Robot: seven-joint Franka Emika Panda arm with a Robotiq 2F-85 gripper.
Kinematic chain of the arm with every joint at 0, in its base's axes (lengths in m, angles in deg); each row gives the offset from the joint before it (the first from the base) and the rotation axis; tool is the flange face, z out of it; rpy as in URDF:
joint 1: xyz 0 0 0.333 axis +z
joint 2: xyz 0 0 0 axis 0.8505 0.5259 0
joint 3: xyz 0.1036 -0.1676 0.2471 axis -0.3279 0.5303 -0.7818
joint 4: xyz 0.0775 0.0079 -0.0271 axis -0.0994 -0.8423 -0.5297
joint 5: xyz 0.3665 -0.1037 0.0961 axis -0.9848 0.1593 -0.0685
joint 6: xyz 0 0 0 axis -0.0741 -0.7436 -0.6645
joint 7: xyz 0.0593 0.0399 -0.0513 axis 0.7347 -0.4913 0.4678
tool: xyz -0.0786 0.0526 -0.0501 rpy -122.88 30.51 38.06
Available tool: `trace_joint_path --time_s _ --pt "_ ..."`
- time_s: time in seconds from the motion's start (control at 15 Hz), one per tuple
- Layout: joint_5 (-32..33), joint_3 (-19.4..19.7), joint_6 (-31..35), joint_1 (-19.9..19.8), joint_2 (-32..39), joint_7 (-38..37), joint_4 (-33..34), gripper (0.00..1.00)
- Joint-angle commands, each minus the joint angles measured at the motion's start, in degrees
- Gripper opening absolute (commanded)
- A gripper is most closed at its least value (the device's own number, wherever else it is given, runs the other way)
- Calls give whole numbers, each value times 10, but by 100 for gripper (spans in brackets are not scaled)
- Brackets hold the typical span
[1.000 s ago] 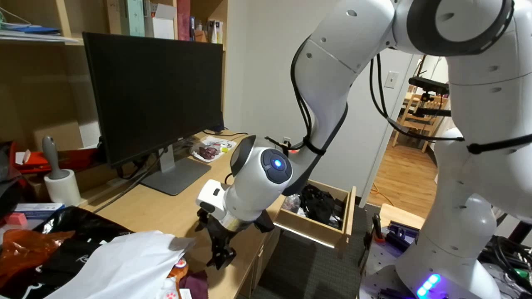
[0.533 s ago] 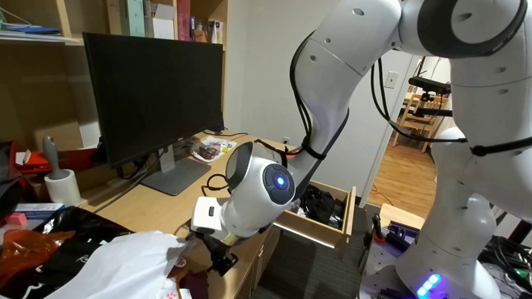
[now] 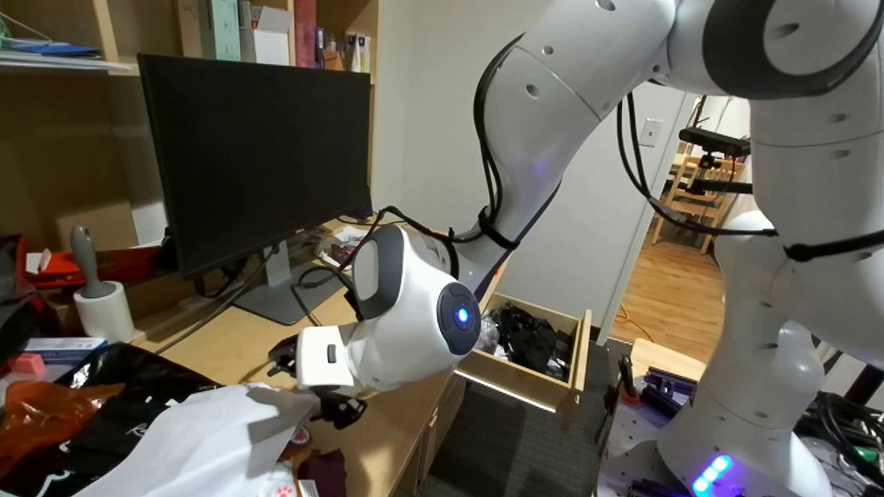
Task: Move the purple cloth to the left side of the desk then move the papers to the left side as well
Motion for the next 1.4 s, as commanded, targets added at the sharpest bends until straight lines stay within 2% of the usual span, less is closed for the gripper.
trace_joint_path --time_s 0.0,0.47,0.67,0.93,1.07,1.33 --pt "54 -11 -2 -12 28 -44 35 73" --pt "66 -11 2 -20 42 -89 52 26" --pt "64 -16 1 -30 26 -137 48 9" --pt "79 -29 -5 -45 -7 -247 47 3" --pt "95 -38 -12 -52 -21 -312 51 9" --pt "126 -46 -36 -54 -31 -409 59 9"
